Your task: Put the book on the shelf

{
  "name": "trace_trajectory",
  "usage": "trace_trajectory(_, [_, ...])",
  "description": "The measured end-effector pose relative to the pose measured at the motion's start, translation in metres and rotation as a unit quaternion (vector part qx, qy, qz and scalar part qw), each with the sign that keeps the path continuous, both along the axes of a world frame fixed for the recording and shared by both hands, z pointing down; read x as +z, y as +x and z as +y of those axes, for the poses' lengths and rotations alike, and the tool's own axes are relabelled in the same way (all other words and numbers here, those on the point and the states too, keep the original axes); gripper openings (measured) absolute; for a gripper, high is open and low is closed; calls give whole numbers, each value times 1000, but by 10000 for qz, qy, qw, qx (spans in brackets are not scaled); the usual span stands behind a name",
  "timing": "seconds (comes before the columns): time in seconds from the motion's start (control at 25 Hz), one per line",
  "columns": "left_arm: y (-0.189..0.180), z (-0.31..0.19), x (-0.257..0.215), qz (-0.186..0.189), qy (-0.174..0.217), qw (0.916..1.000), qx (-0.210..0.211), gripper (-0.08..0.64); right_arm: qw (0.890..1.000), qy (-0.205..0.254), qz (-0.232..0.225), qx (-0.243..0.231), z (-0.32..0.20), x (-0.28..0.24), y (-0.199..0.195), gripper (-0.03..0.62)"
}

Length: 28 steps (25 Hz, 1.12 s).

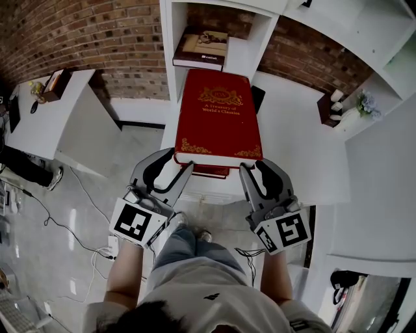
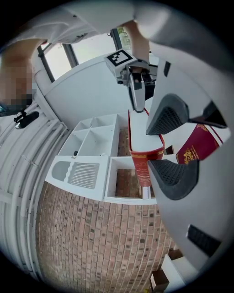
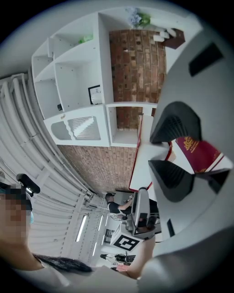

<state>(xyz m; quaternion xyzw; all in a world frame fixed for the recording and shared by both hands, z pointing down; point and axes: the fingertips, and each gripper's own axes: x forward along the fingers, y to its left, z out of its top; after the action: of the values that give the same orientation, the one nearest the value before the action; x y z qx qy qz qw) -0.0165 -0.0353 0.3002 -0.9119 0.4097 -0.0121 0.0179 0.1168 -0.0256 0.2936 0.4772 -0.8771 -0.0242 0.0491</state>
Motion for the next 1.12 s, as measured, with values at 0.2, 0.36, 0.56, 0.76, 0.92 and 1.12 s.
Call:
trace_trajectory(0.2, [-3,-8,-17,51,203,9998,23,178,9998,206,-1,40,-8,-17,-3,129])
trace_trajectory(0.36, [-6,-18,-27,49,338,9994,30,178,9995,308,4,74,-17,-27,-6,127])
trace_trajectory(0.56, [-11,-34,-35,70,414,9991,45,178,9991,399,51,111,-32,-36,-11,127])
trace_trajectory(0.76, [-17,-52,-41,68,476,9988,68,178,9988,444,58,179,-50,-40,-17,127])
trace_trajectory(0.92, [-22,-67,-44,77,482,9988,90,178,9987,455,56,214,-65,-43,-22,127])
trace_trajectory(1.12, [-29,-85,-44,78,479,9988,106,178,9987,435,64,250,-83,-43,-30,127])
